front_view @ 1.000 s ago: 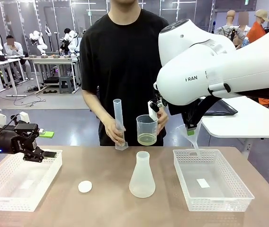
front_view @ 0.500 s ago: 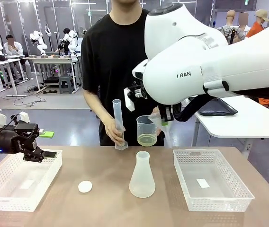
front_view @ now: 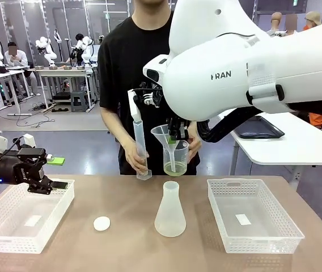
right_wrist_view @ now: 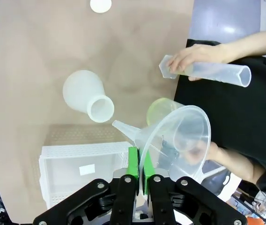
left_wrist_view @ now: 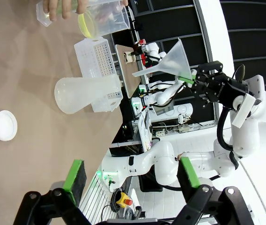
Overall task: Prepare the solutions needed for the experiment.
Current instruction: Pick up the Plastic Funnel and insert it into the Big flask.
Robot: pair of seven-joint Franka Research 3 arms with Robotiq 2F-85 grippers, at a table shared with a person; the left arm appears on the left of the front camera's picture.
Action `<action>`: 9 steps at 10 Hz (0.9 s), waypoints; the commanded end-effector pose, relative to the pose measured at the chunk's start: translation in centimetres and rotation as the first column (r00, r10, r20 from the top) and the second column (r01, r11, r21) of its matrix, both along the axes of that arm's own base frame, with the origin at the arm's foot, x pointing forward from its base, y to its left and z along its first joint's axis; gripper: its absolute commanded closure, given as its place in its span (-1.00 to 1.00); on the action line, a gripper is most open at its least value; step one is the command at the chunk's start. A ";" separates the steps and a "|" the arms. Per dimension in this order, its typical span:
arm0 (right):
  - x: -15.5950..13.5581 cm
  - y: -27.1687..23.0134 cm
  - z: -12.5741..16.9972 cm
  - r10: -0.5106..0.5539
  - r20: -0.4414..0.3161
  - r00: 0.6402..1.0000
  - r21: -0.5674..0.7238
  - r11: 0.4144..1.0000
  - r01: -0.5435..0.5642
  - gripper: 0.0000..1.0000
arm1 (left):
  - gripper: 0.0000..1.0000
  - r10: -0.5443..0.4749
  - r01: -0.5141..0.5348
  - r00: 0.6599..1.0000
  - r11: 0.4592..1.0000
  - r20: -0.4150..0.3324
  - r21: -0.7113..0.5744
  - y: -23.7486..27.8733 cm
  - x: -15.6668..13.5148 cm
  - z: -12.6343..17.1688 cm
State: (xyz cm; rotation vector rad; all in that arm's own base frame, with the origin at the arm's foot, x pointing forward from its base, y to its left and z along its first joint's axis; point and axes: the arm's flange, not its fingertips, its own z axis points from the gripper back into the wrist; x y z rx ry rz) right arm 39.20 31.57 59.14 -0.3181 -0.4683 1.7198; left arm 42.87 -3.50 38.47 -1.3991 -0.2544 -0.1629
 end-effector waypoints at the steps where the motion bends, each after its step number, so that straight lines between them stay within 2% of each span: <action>1: -0.5 -1.2 -0.8 0.030 -0.011 0.999 0.025 0.999 -0.030 0.91 | -1.00 -0.002 0.002 1.000 1.000 0.013 -0.004 0.0 0.0 0.2; 9: -2.4 -2.0 -2.8 0.014 0.014 1.000 0.099 0.995 -0.015 0.91 | -1.00 -0.002 0.002 1.000 1.000 0.013 -0.004 0.0 0.0 0.2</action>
